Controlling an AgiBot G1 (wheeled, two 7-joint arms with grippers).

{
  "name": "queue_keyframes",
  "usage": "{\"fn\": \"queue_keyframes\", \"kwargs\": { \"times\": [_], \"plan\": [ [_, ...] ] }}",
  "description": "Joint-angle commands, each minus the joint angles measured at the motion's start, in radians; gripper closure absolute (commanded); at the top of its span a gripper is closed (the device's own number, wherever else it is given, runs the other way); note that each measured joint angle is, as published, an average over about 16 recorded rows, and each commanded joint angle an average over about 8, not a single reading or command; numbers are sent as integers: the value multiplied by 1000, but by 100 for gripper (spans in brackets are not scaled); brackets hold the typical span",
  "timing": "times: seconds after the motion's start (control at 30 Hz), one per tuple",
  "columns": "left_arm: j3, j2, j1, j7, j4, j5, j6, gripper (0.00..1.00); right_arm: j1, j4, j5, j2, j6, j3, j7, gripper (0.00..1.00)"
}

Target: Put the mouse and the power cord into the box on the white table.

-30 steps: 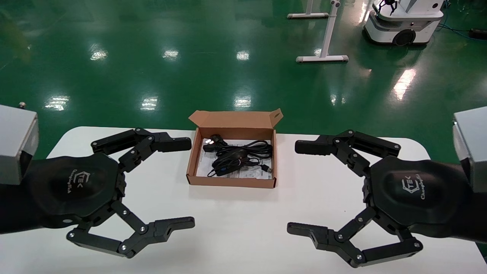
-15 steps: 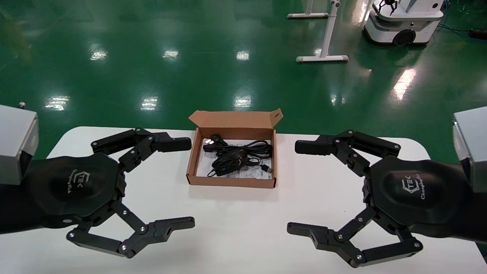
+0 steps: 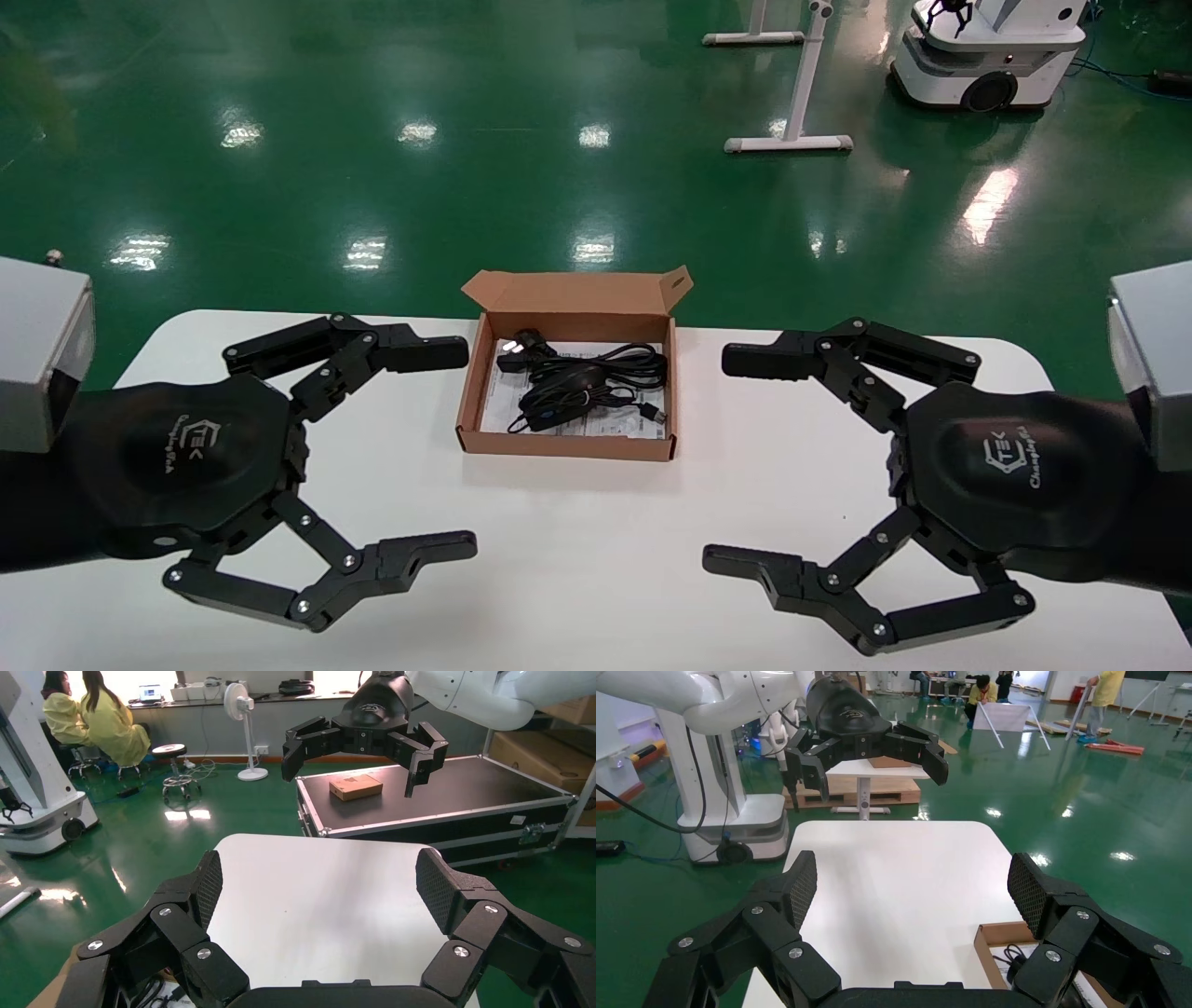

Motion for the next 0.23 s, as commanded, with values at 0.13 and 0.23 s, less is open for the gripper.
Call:
{"fn": "queue_keyframes", "kwargs": {
  "times": [0.13, 0.23],
  "plan": [
    [0, 0, 0, 0, 0, 0, 0, 0, 0, 0, 0, 0, 0, 0, 0, 0],
    [0, 0, 0, 0, 0, 0, 0, 0, 0, 0, 0, 0, 0, 0, 0, 0]
  ]
}}
